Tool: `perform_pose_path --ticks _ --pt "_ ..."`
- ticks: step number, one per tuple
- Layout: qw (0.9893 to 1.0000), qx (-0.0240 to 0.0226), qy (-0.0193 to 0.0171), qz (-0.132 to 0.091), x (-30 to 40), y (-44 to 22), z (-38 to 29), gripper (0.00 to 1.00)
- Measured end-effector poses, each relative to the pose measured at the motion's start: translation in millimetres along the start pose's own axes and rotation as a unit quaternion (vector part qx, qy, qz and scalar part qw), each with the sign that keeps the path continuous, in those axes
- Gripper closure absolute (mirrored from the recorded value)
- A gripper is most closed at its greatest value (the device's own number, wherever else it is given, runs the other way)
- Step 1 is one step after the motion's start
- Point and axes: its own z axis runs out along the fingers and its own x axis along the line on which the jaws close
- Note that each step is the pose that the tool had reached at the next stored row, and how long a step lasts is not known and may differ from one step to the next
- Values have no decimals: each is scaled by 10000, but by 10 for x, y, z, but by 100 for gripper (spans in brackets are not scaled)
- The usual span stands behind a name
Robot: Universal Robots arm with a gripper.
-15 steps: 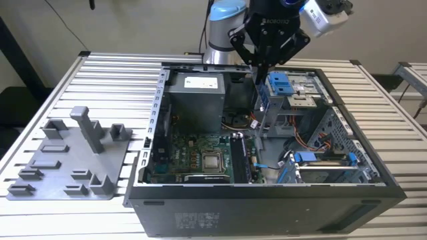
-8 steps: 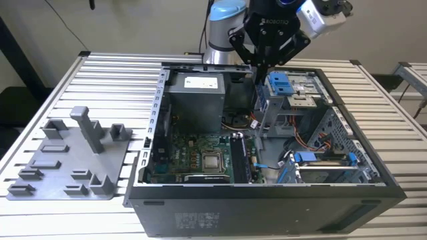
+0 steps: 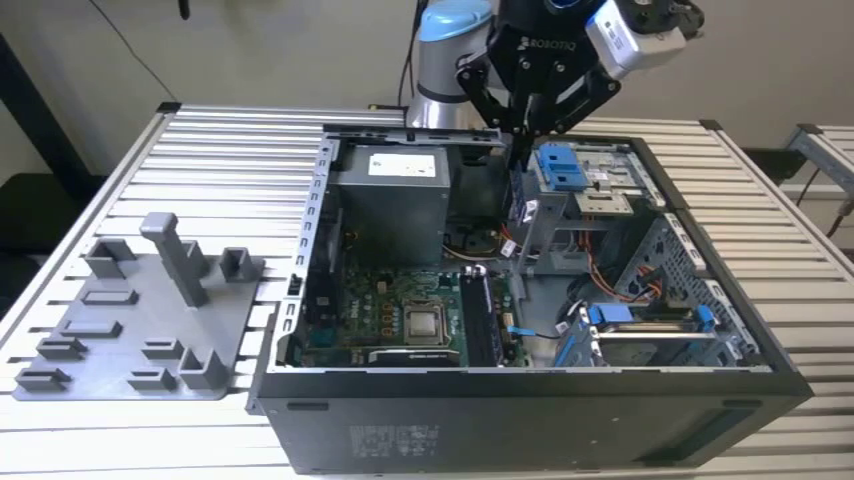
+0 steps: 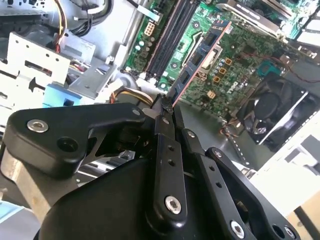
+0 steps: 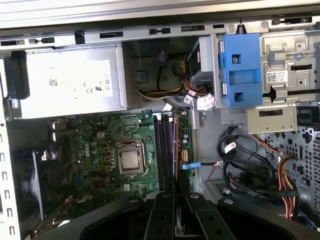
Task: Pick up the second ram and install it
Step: 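Insert the second ram into the second slot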
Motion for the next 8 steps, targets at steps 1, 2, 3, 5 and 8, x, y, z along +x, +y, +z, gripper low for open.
perform_pose_path --ticks 1,2,3,5,8 --pt "10000 1 12 0 -6 1 1 86" --pt "10000 3 30 1 -13 2 2 86" --pt "10000 5 51 0 -23 3 5 86" --pt "10000 9 80 -8 -42 5 9 86" --pt "9999 8 85 -99 -48 7 19 86"
